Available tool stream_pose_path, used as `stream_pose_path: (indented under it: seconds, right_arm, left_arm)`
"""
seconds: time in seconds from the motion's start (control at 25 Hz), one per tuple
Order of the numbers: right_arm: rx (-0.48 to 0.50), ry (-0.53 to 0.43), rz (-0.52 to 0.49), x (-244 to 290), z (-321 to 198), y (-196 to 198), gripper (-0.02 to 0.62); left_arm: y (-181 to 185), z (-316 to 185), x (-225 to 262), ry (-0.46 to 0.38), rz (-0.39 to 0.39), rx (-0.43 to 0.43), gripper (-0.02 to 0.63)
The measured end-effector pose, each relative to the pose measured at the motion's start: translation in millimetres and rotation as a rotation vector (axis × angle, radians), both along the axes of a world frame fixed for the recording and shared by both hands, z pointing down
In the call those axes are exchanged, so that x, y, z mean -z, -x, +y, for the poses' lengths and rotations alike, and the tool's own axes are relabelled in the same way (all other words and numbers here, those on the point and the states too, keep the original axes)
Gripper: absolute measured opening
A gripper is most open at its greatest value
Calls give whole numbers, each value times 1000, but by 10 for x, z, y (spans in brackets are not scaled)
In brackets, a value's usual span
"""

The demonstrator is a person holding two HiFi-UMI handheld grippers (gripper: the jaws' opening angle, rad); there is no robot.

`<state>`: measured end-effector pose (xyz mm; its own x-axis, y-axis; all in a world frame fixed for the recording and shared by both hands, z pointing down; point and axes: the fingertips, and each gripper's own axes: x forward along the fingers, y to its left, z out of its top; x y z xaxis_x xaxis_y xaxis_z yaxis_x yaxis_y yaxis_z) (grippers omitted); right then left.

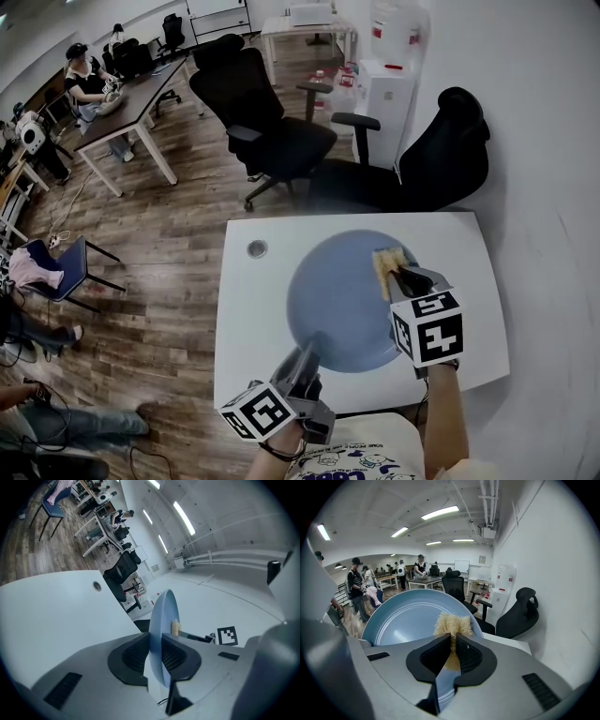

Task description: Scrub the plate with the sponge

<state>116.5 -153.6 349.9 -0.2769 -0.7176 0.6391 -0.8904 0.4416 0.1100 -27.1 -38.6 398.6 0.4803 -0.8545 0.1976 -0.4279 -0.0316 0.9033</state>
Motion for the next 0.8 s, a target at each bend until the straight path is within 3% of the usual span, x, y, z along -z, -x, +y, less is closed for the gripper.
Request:
stream_pose_path:
  seconds: [0.8]
  right_arm:
    - [70, -36, -2, 101, -22, 354, 44]
  left_arm:
    - [-171, 72, -12, 0, 8, -52, 58]
